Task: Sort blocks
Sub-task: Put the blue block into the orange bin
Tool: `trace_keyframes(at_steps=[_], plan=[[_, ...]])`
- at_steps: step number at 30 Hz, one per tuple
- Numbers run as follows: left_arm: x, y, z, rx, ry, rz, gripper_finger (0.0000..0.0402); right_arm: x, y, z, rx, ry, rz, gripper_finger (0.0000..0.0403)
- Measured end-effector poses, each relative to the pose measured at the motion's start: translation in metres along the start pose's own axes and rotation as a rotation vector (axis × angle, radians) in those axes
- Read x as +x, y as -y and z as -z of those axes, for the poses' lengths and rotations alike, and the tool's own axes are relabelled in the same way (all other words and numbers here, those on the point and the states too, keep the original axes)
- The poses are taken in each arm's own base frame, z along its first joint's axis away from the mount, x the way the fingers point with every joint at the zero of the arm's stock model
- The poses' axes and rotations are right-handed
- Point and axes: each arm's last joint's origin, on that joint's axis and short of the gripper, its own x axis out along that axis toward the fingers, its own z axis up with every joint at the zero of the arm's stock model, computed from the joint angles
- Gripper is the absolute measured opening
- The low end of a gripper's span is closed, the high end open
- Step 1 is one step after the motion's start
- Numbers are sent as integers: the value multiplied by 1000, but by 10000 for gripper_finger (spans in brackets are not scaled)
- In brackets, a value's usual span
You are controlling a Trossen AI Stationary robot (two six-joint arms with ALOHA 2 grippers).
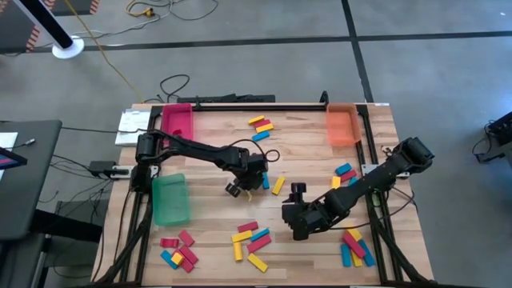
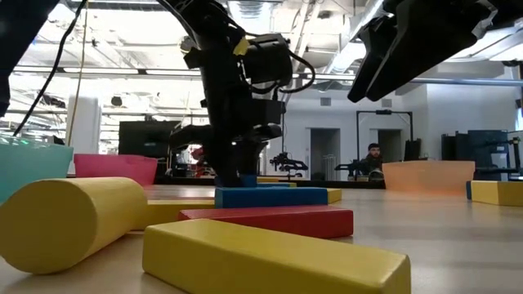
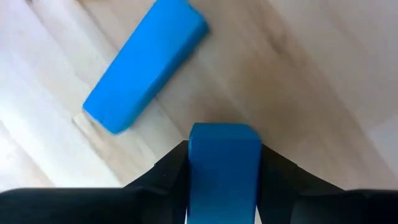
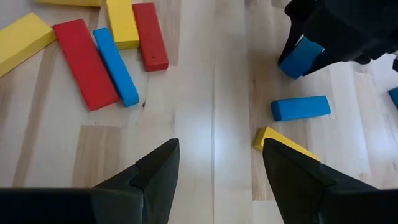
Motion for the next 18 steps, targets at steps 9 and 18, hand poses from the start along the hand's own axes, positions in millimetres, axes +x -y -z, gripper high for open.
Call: trace_keyframes(at_steps=[9,18], plan=[[-21,-8,-10,-28,49,-42,125,0,2,0,55,15,55,249],[-98,-23,-21,-65,304,-190,125,0,5,-1,62,48,149,249]])
